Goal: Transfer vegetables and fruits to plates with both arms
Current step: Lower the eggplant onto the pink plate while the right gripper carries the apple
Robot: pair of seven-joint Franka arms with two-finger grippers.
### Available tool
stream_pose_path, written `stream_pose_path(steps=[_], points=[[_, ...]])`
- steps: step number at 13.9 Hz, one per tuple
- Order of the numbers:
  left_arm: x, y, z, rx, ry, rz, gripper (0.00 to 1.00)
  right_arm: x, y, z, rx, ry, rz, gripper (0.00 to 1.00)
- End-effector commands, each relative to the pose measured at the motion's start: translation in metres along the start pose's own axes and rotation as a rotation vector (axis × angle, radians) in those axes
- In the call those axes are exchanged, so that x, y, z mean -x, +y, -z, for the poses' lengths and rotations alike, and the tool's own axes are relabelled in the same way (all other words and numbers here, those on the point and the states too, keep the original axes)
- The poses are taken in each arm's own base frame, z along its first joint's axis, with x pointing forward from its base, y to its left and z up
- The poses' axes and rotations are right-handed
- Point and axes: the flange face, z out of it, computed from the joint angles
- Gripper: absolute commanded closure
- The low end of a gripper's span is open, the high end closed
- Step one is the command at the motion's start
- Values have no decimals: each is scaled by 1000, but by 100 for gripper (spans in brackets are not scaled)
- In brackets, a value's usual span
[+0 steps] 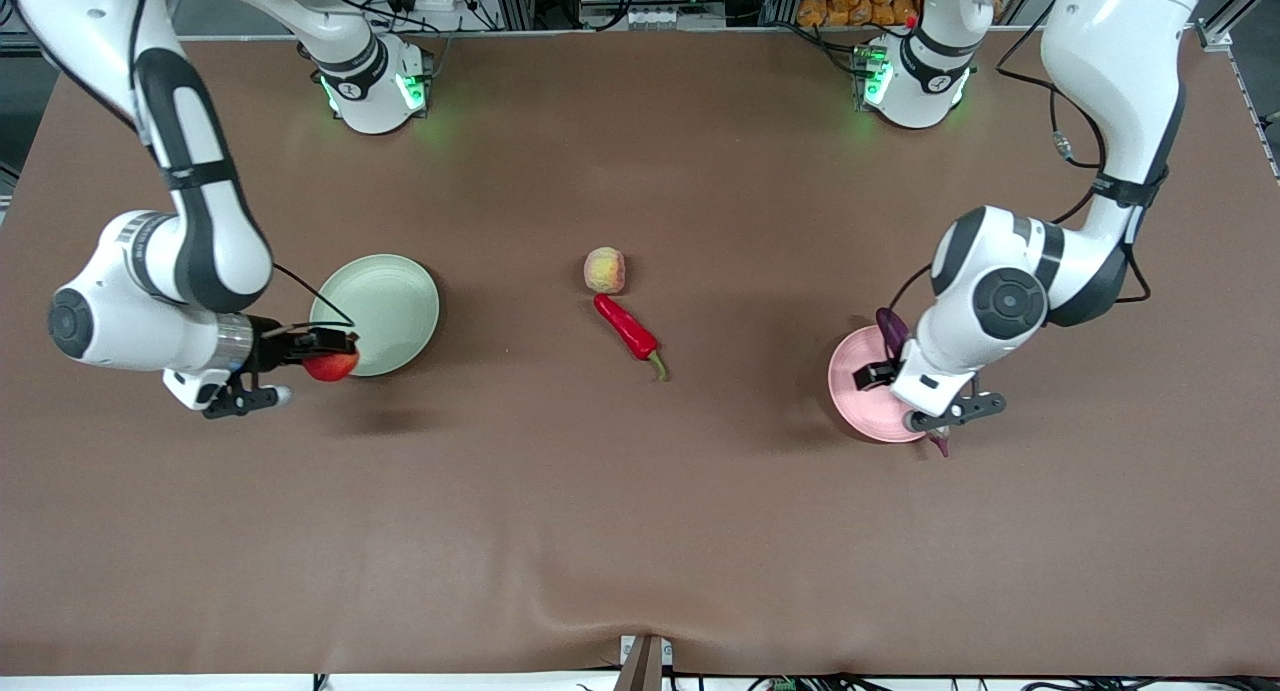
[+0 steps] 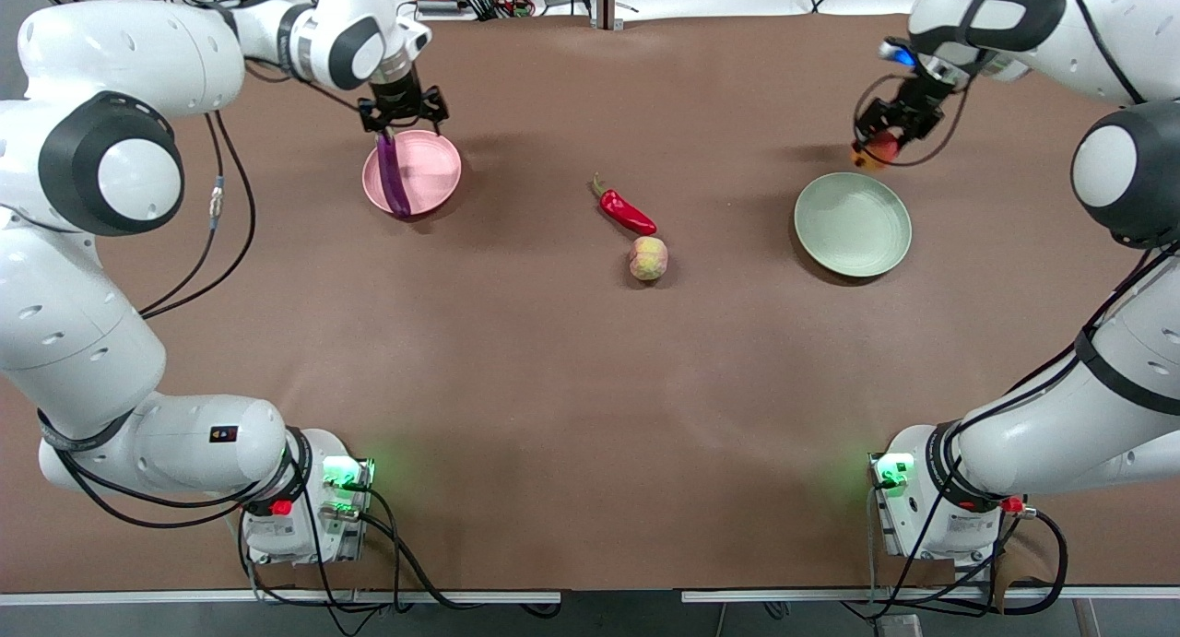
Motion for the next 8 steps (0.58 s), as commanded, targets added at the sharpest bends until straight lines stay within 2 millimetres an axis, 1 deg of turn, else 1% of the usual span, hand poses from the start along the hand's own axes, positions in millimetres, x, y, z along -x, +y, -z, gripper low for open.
stream_pose_path(steps=[1, 2, 3, 4, 5, 7, 8], points=[[35, 70, 24, -9, 7, 87, 0, 15, 23, -28, -10, -44, 16, 92], [47, 95, 19, -5, 4, 140, 0, 16, 29, -41, -15, -69, 12, 92], [63, 125, 14, 4, -3, 185, 0, 17, 32, -45, -20, -78, 18, 90], [80, 154, 9, 12, -5, 226, 0, 18, 31, -45, -29, -93, 24, 88], [94, 179, 0, 16, -13, 265, 0, 23, 31, -49, -48, -129, 19, 88], [123, 229, -15, 31, -23, 347, 0, 29, 33, -72, -77, -204, 11, 85], [137, 251, -22, 43, -30, 397, 0, 30, 34, -79, -84, -224, 7, 72]])
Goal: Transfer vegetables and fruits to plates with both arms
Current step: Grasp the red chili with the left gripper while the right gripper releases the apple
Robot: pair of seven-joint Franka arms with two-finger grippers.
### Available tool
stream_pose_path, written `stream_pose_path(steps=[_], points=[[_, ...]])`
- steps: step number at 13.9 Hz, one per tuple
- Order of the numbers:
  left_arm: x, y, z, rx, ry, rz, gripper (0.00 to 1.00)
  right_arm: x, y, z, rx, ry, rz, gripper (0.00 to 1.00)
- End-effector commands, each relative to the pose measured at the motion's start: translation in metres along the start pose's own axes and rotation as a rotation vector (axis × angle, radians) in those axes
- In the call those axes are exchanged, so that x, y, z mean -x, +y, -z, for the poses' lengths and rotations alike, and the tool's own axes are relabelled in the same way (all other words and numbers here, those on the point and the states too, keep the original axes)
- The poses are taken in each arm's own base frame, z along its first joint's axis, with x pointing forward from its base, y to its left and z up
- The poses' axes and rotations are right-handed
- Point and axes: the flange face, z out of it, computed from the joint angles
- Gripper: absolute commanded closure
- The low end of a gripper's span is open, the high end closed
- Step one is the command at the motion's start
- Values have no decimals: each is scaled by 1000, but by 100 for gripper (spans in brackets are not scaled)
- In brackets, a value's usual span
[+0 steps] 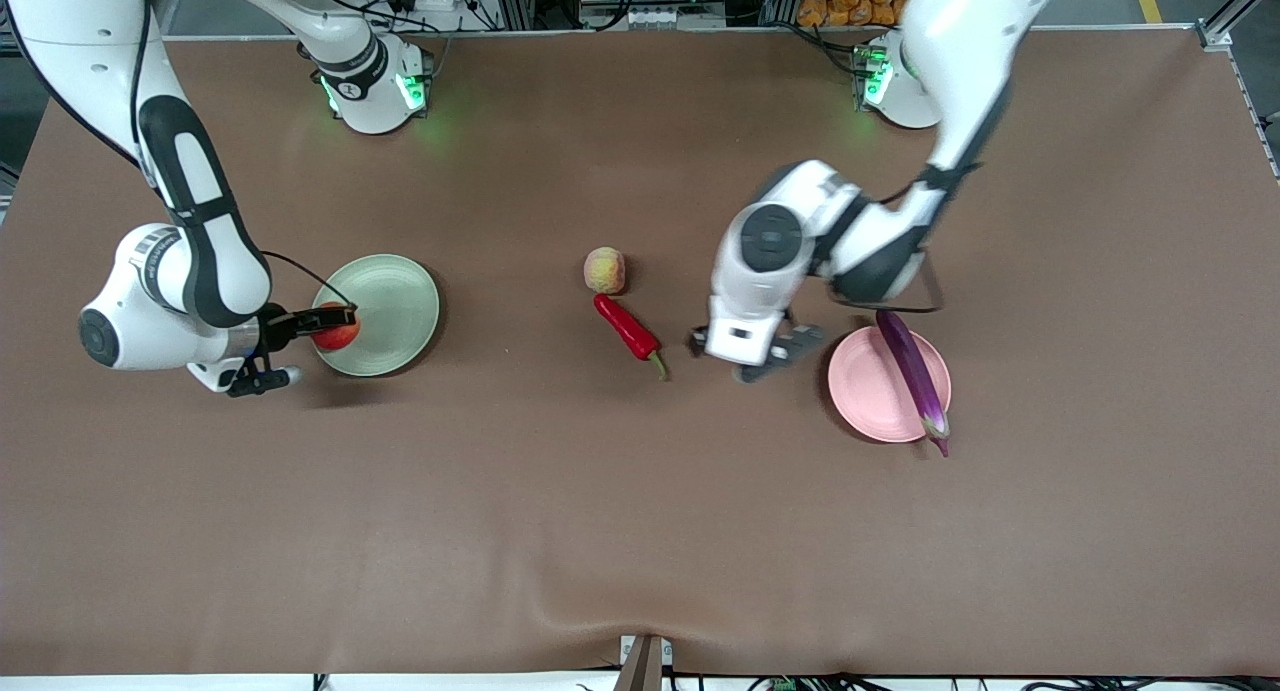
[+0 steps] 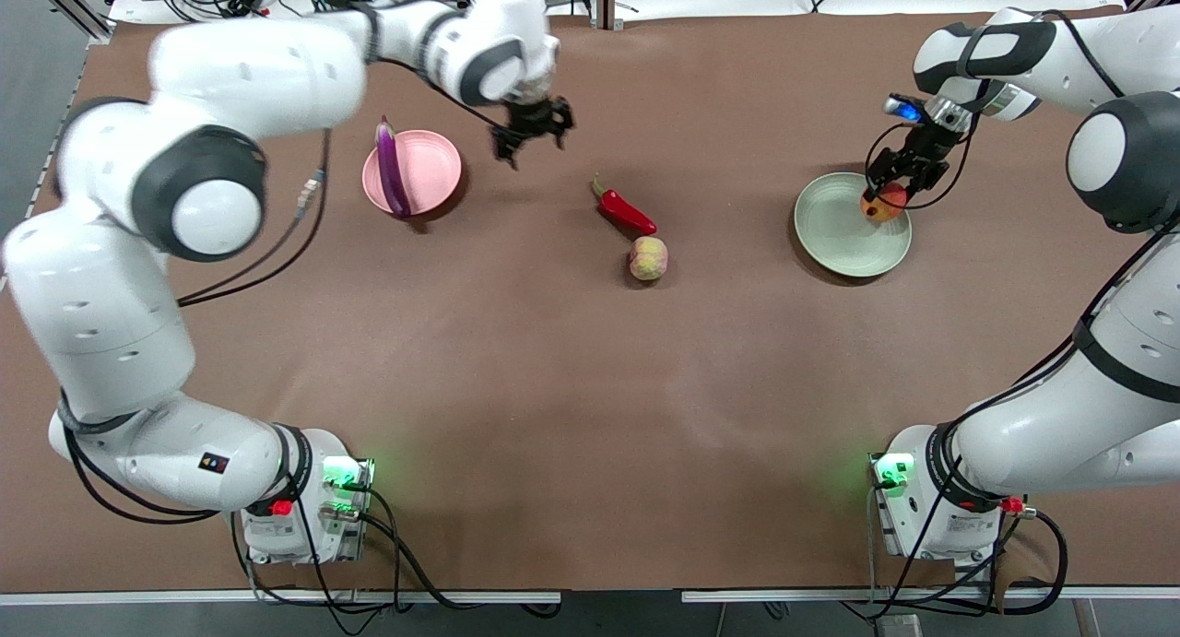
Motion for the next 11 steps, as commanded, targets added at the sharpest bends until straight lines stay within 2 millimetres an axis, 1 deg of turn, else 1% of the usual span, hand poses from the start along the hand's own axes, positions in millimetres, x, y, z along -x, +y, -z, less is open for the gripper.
stream_pose_path(steps=[1, 2, 3, 4, 6, 7, 8, 9, 10, 11], points=[[29, 46, -24, 19, -5, 148, 0, 4, 3, -13, -21, -54, 16, 34], [41, 54, -33, 23, 4, 176, 0, 5, 1, -13, -26, -64, 16, 0], [51, 60, -43, 30, 17, 192, 0, 3, 0, -7, -28, -60, 14, 0], [61, 64, -53, 40, 31, 216, 0, 0, -7, 5, -25, -48, 26, 0], [77, 73, -73, 86, 43, 270, 0, -11, -20, 37, -22, -32, 50, 0], [82, 77, -79, 103, 39, 286, 0, -16, -29, 49, -18, -27, 54, 0], [86, 79, -85, 111, 35, 285, 0, -22, -45, 54, -12, -33, 46, 0], [95, 80, -95, 103, 31, 273, 5, -25, -66, 50, -2, -52, 29, 0], [96, 79, -100, 96, 31, 267, 15, -26, -86, 45, 9, -71, 11, 0], [97, 77, -109, 83, 27, 262, 30, -28, -108, 39, 22, -83, -6, 0]])
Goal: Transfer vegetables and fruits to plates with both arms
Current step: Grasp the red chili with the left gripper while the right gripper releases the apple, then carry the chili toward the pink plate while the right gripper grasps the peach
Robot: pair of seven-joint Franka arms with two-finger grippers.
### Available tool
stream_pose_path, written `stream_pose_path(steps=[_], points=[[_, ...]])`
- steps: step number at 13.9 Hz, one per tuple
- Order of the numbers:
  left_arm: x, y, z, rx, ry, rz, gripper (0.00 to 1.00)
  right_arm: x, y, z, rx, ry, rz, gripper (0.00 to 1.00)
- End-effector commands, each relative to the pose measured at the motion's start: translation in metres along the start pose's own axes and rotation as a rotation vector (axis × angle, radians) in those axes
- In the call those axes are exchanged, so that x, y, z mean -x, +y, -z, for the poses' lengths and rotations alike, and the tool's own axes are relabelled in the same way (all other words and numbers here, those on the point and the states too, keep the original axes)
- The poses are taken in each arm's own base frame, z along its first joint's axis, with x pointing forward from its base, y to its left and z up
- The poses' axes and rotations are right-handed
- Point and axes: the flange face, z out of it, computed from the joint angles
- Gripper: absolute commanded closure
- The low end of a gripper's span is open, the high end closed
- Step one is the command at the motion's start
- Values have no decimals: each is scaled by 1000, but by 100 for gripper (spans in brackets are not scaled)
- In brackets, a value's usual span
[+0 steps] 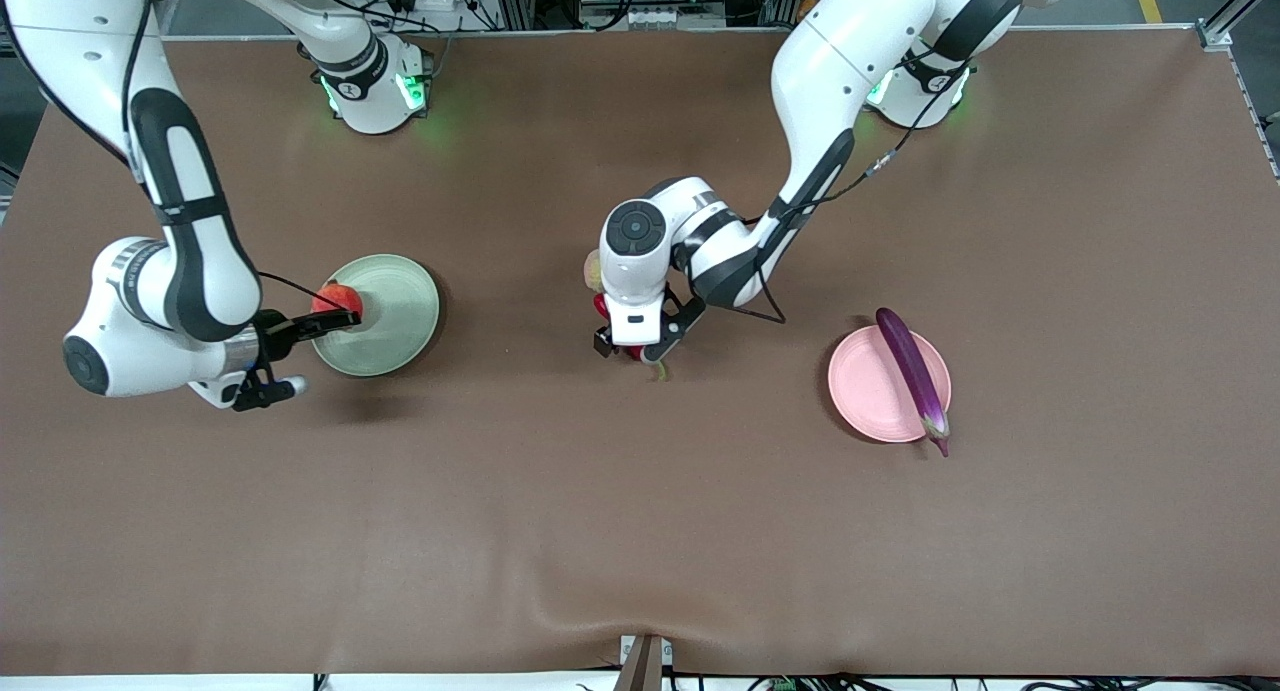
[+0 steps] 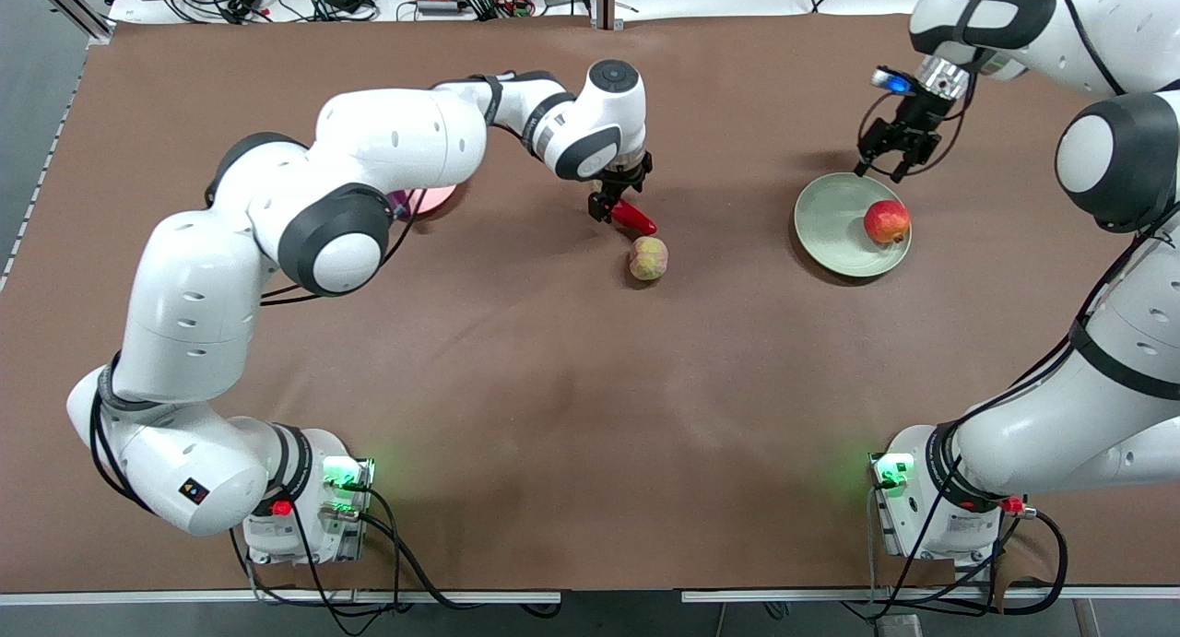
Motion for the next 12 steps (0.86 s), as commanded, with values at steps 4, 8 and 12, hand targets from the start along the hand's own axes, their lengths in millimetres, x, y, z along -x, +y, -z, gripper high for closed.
stream_pose_path(steps=[4, 8, 12], points=[[-2, 5, -11, 25, 14, -69, 100, -3, -107, -30, 68, -77, -107, 0], [-88, 12, 53, 8, 59, -203, 100, 5, -160, -56, 41, -102, -183, 0], [-199, -7, 108, -55, 80, -260, 100, 1, -237, -87, 48, -38, -329, 0]])
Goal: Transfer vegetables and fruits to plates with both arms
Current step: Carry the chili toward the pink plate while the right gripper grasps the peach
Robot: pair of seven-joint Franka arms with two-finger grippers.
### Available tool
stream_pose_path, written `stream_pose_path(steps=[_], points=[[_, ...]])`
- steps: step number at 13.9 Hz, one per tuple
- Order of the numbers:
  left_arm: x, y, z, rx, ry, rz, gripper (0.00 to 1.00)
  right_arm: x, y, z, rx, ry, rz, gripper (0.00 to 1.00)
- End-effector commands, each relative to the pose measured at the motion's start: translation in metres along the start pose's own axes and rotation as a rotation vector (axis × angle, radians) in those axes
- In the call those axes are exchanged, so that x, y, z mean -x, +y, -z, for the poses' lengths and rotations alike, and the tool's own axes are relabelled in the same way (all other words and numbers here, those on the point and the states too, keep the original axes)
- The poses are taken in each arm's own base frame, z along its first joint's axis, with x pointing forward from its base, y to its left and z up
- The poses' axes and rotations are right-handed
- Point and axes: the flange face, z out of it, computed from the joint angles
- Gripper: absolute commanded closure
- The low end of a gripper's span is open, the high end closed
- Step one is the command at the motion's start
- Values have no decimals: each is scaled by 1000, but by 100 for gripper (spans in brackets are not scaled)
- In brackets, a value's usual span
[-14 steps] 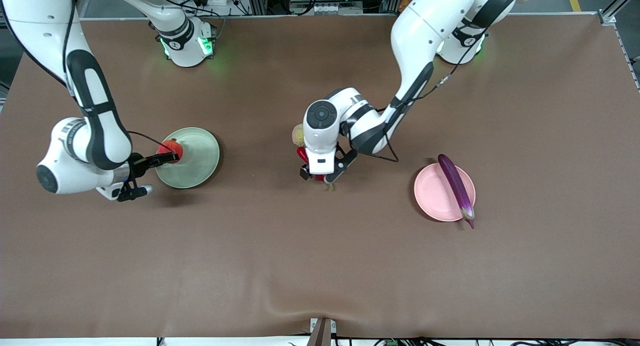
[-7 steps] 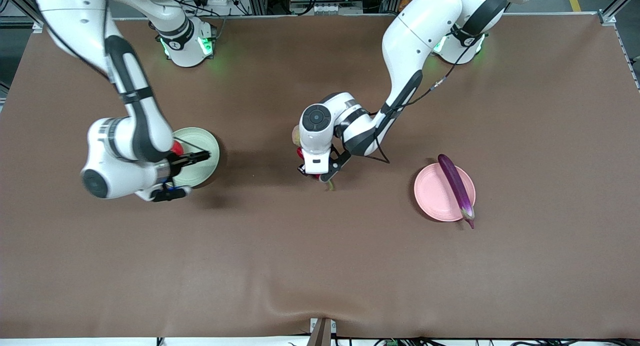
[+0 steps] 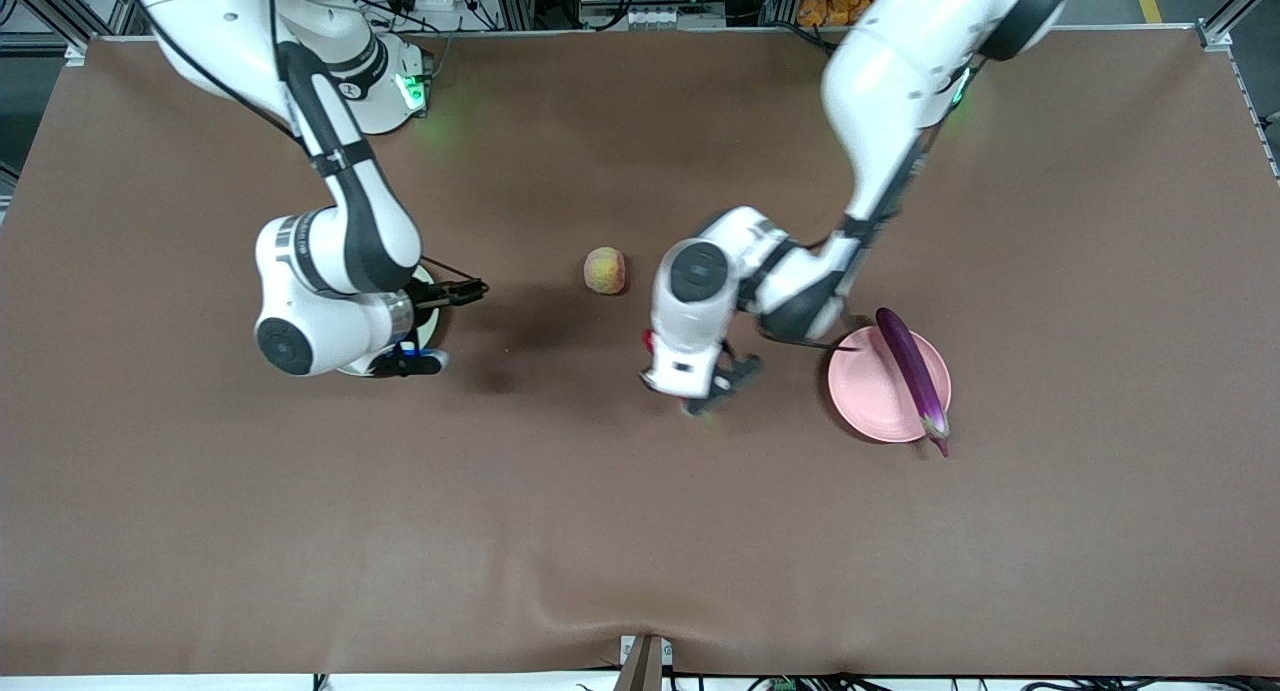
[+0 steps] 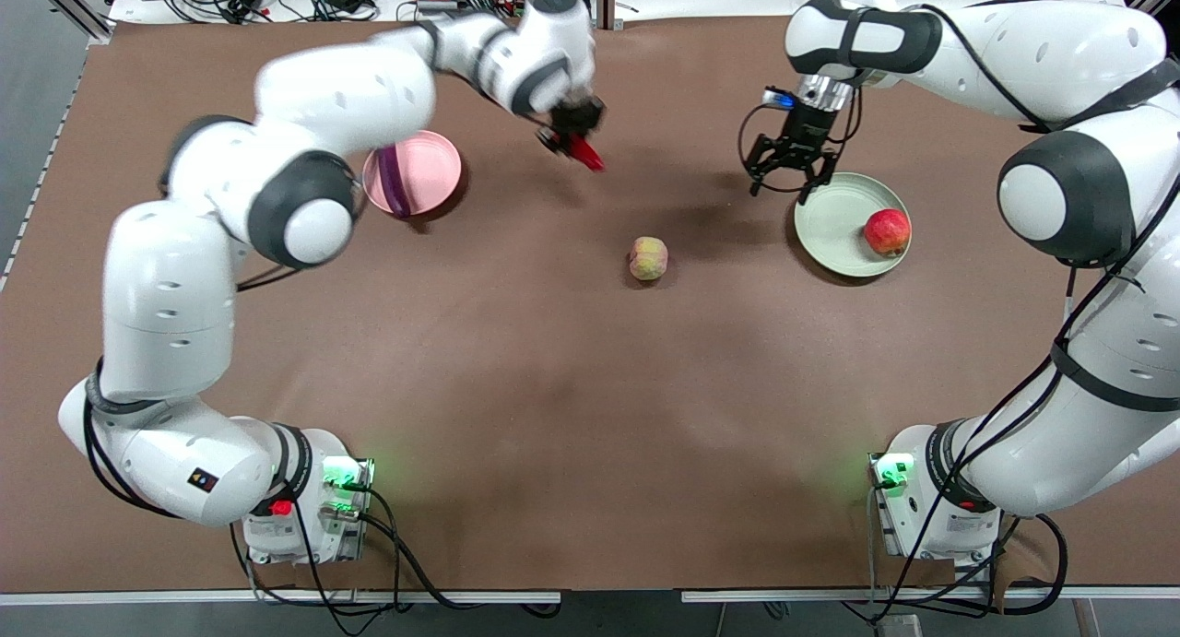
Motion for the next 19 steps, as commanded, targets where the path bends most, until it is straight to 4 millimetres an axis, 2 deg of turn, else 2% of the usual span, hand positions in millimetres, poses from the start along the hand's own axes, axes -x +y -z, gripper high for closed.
stream_pose_path(steps=[1, 3, 4, 6, 8, 10, 12, 14, 15, 16, 17, 18, 19], points=[[-55, -40, 19, -86, 1, -56, 100, 25, -72, -27, -2, 81, -131, 0], [-98, -73, 13, -159, -34, -97, 100, 37, -124, -46, -7, 166, -221, 0], [-115, -88, 10, -183, -51, -103, 100, 36, -139, -58, -4, 188, -245, 0], [-132, -111, -11, -241, -52, -128, 100, 39, -161, -83, 12, 194, -269, 0], [-145, -132, -27, -308, -16, -154, 100, 48, -189, -120, 4, 211, -280, 0], [-144, -135, -31, -320, -14, -162, 97, 53, -201, -144, 22, 225, -273, 0], [-142, -140, -36, -339, -16, -181, 81, 49, -198, -154, 41, 225, -270, 0], [-136, -152, -48, -382, -16, -212, 80, 46, -196, -160, 53, 222, -271, 0], [-141, -157, -46, -387, -8, -210, 78, 45, -195, -162, 53, 225, -273, 0], [-147, -161, -45, -387, -10, -199, 66, 42, -194, -163, 52, 234, -271, 0], [-146, -161, -46, -387, -12, -200, 41, 39, -193, -165, 49, 244, -269, 0], [-146, -160, -45, -386, -10, -200, 2, 38, -193, -165, 42, 254, -276, 0], [-148, -161, -43, -384, -8, -198, 0, 36, -193, -166, 41, 260, -279, 0]])
